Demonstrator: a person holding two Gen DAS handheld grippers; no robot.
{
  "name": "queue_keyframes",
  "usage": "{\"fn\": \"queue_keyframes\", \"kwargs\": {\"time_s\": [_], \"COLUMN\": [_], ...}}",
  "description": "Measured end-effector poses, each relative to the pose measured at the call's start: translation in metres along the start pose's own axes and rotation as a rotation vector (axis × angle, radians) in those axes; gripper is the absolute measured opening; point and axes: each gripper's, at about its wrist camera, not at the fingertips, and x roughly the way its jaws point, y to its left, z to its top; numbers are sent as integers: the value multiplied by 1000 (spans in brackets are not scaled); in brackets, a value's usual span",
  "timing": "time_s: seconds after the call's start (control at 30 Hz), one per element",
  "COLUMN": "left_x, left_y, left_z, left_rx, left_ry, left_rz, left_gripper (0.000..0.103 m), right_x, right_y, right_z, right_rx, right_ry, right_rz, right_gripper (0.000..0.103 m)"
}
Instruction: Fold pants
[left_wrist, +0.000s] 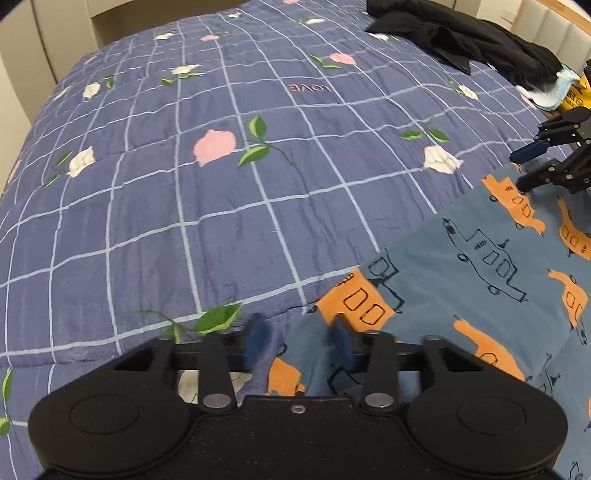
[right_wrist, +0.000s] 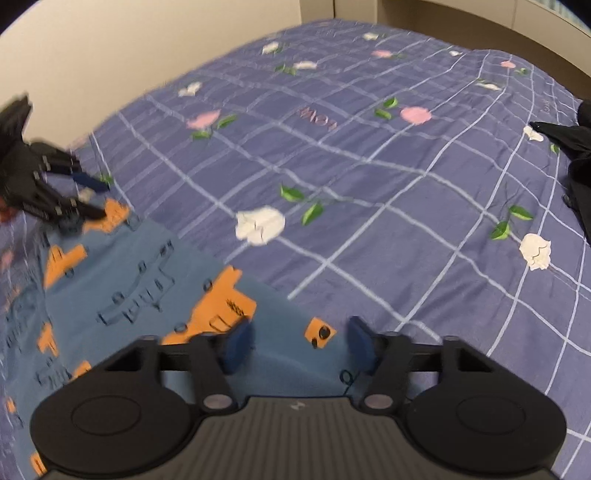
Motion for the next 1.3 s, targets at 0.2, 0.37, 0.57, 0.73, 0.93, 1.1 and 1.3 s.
{"fn": "queue_keyframes", "kwargs": {"time_s": [0.2, 0.37, 0.57, 0.73, 0.93, 1.1, 1.3], "left_x": [-1, -14, -37, -47, -81, -118, -144], "left_y": [-9, -15, -14, -22, -35, -55, -81], "left_z": [3, 3, 14, 12, -13, -42, -84], "left_rx": [27, 30, -32, -32, -10, 12, 50], "left_ry": [20, -55, -184, -242, -357, -452, -499], "left_rz": [13, 77, 180, 222, 212, 186, 150], "left_gripper": [2, 0, 0, 0, 0, 0, 0], "right_x": [0, -9, -34, -48, -76, -112, -149], "right_y": [10, 21, 29, 42, 60, 82, 117], "right_z": [-3, -1, 15, 25, 4, -31, -91], "right_rx": [-34, -73, -70, -77, -54, -5, 38], "right_ry": [29, 14, -119, -212, -305, -395, -467], "right_rz": [-20, -66, -197, -276, -302, -311, -311], "right_gripper": [8, 4, 3, 3, 3, 3, 3]}}
